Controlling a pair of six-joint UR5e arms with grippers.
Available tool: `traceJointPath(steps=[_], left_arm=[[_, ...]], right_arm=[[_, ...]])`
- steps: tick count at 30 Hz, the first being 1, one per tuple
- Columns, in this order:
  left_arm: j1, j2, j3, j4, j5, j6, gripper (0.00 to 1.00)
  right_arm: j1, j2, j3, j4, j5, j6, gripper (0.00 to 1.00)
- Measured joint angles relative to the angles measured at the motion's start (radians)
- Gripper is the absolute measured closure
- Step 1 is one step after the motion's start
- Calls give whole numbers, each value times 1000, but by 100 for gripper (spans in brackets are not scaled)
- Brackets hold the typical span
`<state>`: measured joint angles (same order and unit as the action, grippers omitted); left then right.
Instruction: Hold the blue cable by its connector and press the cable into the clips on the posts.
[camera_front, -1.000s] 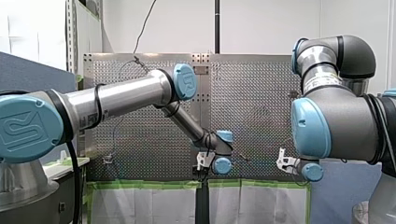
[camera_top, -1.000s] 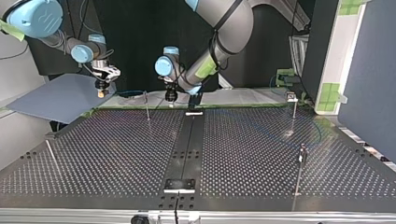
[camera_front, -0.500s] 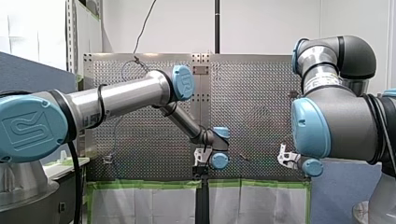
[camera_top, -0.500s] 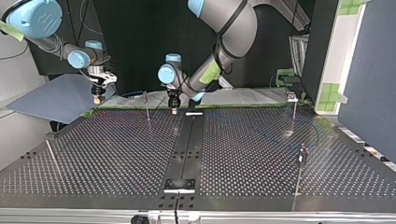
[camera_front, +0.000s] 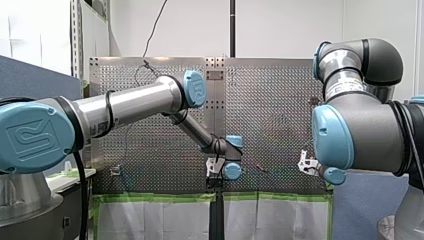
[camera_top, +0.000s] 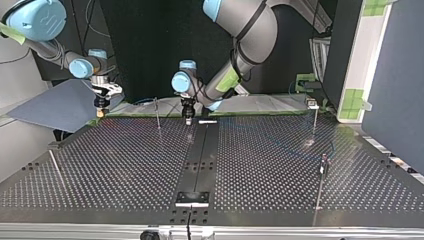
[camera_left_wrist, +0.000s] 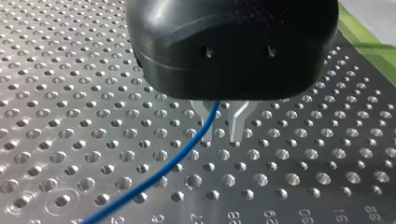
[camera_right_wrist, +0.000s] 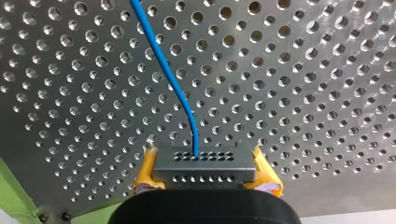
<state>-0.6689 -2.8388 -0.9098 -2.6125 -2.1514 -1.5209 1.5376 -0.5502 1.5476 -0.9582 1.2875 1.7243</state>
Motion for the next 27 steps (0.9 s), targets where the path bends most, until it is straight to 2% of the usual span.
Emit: traceJointPath(steps=[10, 17, 27], left_arm=[[9, 0, -18, 2, 17, 7, 100], [11, -1, -5, 4, 39, 0, 100], [14, 0, 5, 2, 44, -3, 100]], right_arm=[[-3, 0, -11, 2, 0, 0, 100], [-12, 0, -19, 3, 0, 2, 100], [-19, 1, -24, 1, -3, 5, 100]])
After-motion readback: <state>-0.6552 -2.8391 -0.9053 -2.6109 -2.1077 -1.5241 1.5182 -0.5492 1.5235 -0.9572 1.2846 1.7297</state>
